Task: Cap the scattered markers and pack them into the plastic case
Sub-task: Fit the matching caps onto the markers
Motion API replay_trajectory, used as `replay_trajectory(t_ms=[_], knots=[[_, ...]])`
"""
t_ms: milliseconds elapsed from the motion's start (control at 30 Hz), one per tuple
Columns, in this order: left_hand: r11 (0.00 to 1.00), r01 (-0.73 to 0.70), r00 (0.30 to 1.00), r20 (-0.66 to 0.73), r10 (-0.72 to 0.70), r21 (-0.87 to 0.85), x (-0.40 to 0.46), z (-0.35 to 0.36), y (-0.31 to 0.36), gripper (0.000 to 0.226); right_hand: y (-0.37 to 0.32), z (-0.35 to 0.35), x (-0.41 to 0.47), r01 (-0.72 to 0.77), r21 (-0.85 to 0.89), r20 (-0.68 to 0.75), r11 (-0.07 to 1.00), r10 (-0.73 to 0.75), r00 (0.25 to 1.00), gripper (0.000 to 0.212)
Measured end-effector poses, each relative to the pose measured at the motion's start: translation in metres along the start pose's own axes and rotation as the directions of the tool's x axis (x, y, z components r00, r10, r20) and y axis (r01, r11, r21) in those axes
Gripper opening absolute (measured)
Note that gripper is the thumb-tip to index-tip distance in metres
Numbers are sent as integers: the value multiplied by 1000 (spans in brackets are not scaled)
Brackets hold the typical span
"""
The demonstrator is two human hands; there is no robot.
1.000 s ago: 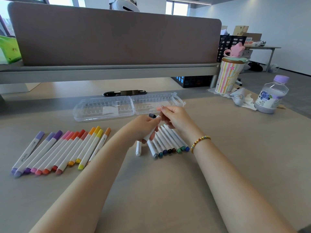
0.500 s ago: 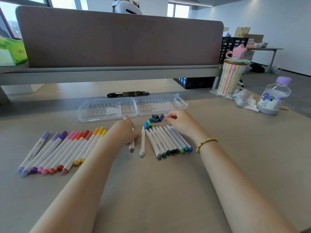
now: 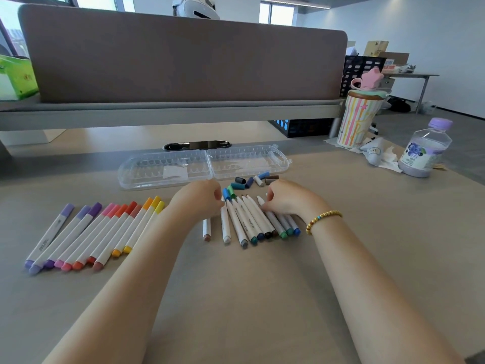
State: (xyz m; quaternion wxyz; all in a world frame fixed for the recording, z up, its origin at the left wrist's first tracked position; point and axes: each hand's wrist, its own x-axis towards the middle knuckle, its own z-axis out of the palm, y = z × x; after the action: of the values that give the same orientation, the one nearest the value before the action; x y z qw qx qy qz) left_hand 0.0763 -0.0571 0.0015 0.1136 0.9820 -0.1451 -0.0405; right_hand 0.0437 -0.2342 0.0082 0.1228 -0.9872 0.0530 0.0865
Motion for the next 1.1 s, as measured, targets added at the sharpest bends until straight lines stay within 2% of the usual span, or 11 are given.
replay_trajectory(t_ms=[67, 167, 233, 300, 467, 600, 767, 833, 933, 1000, 1100], knots=[[1000, -8, 1000, 5, 8, -19, 0, 2, 3, 20, -1, 2, 0, -18, -62, 4, 998, 18, 1000, 22], [998, -31, 999, -22, 30, -56, 0, 3, 7, 20, -5, 3, -4, -29, -101, -20, 994, 27, 999, 33], [996, -48, 998, -40, 45, -71, -1, 3, 8, 19, -5, 2, -5, -22, -67, -47, 998, 19, 999, 19], [994, -53, 998, -50, 48, -97, -1, 3, 9, 16, -7, 1, -5, -23, -10, -62, 1000, 22, 998, 27], [987, -54, 998, -52, 46, -149, -1, 2, 8, 17, -9, 3, -1, -8, -6, 35, 1000, 8, 999, 25], [985, -57, 997, -51, 49, -162, -2, 3, 7, 20, -14, 3, -4, -8, -88, 39, 996, 12, 999, 28], [985, -60, 998, -45, 54, -164, -2, 4, 9, 23, -19, 4, -6, -38, -122, 30, 992, 42, 999, 14], [983, -68, 997, -42, 61, -171, -2, 4, 11, 23, -15, -2, -5, -85, -9, 36, 996, 85, 996, 14], [966, -90, 995, -52, 80, -244, -1, 6, 14, 22, -2, -14, -4, -117, 288, 28, 950, 114, 993, 18], [929, -100, 995, -60, 84, -355, -1, 6, 18, 20, 6, -18, -3, -78, 521, 9, 850, 86, 996, 17], [844, -125, 992, -52, 115, -521, -3, 6, 30, 28, 10, -16, 1, -20, 786, -26, 618, 66, 998, 18]])
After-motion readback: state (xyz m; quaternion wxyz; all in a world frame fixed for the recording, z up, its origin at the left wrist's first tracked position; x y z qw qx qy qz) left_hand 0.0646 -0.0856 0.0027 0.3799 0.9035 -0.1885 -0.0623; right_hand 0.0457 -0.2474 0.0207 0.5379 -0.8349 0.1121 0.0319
